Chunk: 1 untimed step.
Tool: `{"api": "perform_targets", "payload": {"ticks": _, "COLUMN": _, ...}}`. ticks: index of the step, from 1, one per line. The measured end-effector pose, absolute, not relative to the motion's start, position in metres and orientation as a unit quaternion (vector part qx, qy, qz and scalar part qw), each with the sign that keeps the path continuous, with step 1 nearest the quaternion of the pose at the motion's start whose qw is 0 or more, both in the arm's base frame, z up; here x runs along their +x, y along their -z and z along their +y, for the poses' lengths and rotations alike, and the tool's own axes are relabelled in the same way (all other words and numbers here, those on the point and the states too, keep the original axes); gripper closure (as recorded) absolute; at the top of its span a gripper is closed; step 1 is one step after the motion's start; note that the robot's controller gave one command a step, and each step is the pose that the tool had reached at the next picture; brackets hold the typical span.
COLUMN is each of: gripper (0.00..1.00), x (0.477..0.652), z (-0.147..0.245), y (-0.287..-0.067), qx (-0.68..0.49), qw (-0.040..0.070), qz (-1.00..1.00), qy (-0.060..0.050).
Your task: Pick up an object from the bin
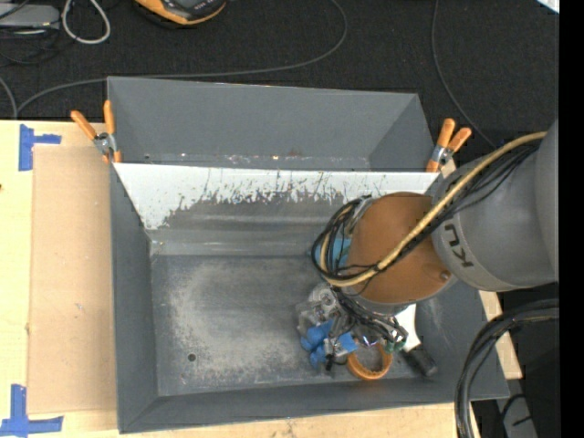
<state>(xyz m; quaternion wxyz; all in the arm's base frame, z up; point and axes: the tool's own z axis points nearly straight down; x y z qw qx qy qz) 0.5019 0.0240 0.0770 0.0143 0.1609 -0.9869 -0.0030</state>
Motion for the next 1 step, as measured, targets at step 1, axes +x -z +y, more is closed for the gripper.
{"api": "perform_targets", "payload": {"ticks": 1, "gripper": 1.00, "x": 0.4969, "z": 0.0230, "y": -0.0764, "qx": 0.178, "qw": 0.009, "qz": -0.984, "qy": 0.004}}
